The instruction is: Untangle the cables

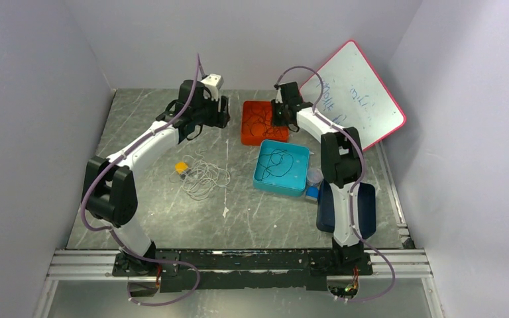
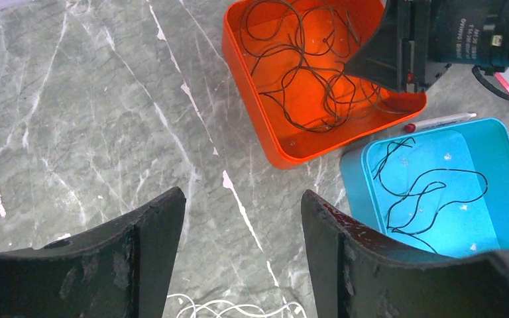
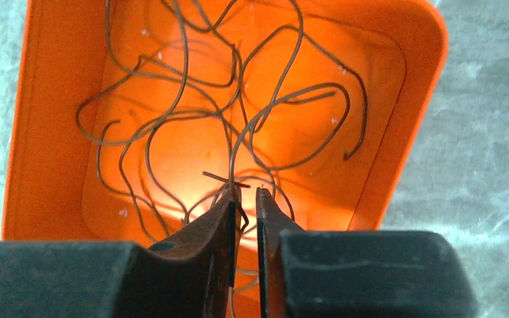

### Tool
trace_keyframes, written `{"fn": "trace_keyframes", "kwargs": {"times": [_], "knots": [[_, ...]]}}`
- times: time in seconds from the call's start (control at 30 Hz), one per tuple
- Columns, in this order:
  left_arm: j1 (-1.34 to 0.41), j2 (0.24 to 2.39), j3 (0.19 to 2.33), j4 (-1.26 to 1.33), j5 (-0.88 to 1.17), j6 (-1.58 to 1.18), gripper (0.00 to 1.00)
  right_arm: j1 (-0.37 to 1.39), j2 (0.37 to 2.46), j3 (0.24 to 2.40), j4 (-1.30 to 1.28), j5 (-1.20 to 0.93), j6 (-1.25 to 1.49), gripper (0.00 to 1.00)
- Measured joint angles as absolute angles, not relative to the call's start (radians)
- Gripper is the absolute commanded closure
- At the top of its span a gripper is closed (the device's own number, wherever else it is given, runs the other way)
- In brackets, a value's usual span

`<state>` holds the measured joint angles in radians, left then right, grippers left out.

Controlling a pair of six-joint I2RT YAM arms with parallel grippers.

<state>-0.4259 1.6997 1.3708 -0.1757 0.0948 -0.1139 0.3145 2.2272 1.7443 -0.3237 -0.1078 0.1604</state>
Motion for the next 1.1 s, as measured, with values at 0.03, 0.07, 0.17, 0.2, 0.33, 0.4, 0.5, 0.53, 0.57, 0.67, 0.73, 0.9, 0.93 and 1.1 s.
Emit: {"fn": "trace_keyframes", "kwargs": {"times": [0.03, 0.07, 0.17, 0.2, 0.33, 0.4, 0.5, 0.53, 0.57, 0.67, 0.73, 0.9, 0.93, 1.1], "knots": [[-0.426, 1.7, 1.371, -0.176, 0.093, -0.112, 0.31, 0.315, 2.241, 1.76, -0.325, -0.104, 0.159, 0.89], [-0.426, 1.7, 1.371, -0.176, 0.092, -0.111, 0.31, 0.315, 2.255, 1.776, -0.326, -0.1, 0.159, 0.92], [-0.423, 1.7, 1.371, -0.176, 0.089, -0.11, 0.31, 0.315, 2.291, 1.813, -0.327, -0.093, 0.159, 1.0], [-0.422, 1.7, 1.371, -0.176, 0.089, -0.11, 0.31, 0.315, 2.302, 1.821, -0.324, -0.094, 0.16, 1.0], [-0.422, 1.7, 1.371, -0.176, 0.086, -0.108, 0.31, 0.315, 2.329, 1.824, -0.287, -0.117, 0.176, 1.0], [-0.421, 1.7, 1.37, -0.176, 0.085, -0.109, 0.31, 0.315, 2.339, 1.823, -0.256, -0.139, 0.185, 1.0], [-0.419, 1.7, 1.37, -0.176, 0.085, -0.109, 0.31, 0.315, 2.342, 1.822, -0.204, -0.17, 0.204, 1.0], [-0.418, 1.7, 1.37, -0.176, 0.085, -0.109, 0.31, 0.315, 2.342, 1.822, -0.184, -0.176, 0.209, 1.0], [-0.416, 1.7, 1.37, -0.176, 0.085, -0.109, 0.31, 0.315, 2.342, 1.822, -0.166, -0.18, 0.213, 1.0], [-0.409, 1.7, 1.37, -0.175, 0.085, -0.109, 0.3, 0.315, 2.342, 1.821, -0.14, -0.183, 0.216, 0.87], [-0.403, 1.7, 1.37, -0.176, 0.085, -0.11, 0.29, 0.315, 2.336, 1.81, -0.129, -0.175, 0.214, 0.77], [-0.386, 1.7, 1.37, -0.175, 0.085, -0.123, 0.27, 0.315, 2.263, 1.705, -0.121, -0.138, 0.192, 0.62], [-0.382, 1.7, 1.369, -0.175, 0.085, -0.126, 0.26, 0.315, 2.242, 1.681, -0.118, -0.132, 0.187, 0.59], [-0.376, 1.695, 1.365, -0.176, 0.07, -0.137, 0.25, 0.315, 2.098, 1.564, -0.107, -0.111, 0.174, 0.52]]}}
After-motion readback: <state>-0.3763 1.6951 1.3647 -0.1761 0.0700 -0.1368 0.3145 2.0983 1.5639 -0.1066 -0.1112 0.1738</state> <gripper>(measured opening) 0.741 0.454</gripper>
